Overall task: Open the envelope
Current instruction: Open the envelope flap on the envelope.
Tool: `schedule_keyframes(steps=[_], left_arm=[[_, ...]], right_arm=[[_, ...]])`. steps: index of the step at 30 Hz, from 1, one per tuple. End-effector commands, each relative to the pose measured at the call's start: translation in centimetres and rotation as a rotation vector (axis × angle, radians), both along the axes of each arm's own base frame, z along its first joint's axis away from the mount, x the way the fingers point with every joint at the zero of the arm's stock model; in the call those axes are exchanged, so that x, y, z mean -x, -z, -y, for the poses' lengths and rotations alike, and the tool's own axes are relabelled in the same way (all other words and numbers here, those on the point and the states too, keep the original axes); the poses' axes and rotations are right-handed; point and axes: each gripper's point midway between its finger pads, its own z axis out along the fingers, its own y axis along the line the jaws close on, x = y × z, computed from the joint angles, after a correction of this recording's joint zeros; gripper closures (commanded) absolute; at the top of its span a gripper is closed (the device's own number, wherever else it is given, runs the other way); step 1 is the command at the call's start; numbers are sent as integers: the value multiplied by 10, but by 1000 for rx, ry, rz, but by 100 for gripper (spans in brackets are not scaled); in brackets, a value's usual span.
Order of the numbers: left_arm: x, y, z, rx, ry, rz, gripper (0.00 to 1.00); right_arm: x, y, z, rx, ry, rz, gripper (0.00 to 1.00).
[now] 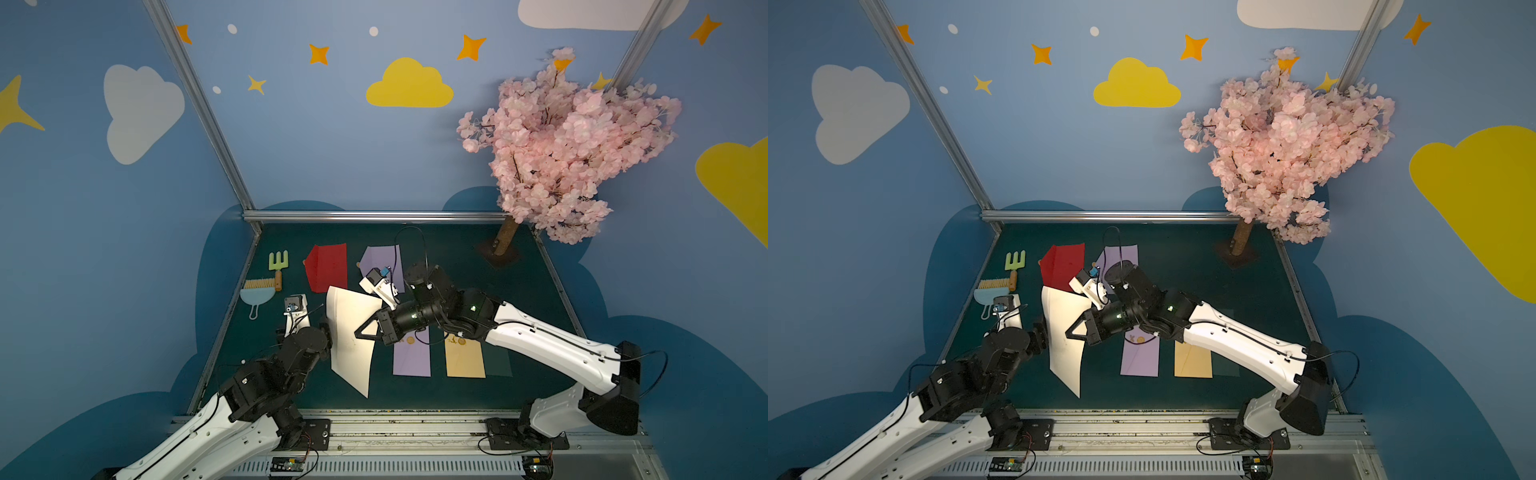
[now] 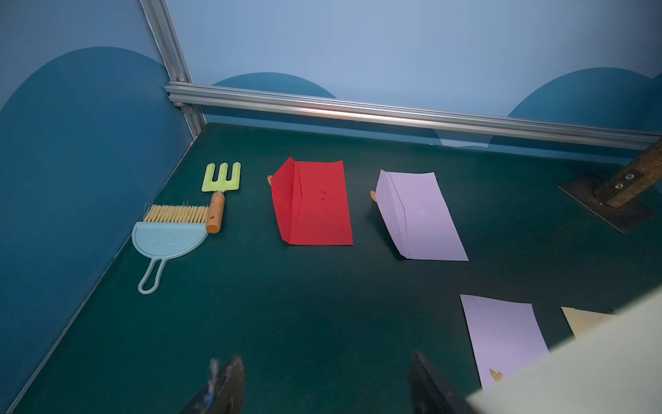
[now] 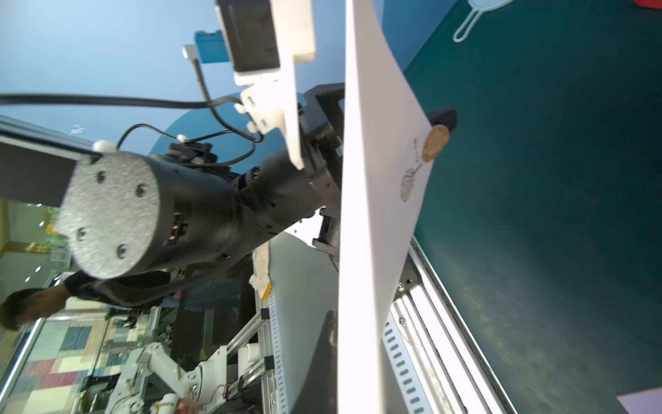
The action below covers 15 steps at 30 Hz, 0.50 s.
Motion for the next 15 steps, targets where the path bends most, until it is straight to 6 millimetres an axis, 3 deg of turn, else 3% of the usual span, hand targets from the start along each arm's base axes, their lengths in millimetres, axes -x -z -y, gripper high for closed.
schedule_keyframes(steps=[1, 15], left_arm=[[-2, 0, 4, 18, 23, 16, 26], [8, 7, -26, 19, -44, -9, 24]], right_arm=[[13, -25, -1, -102, -67, 6, 100], [-5, -22, 29, -81, -11, 15, 100]])
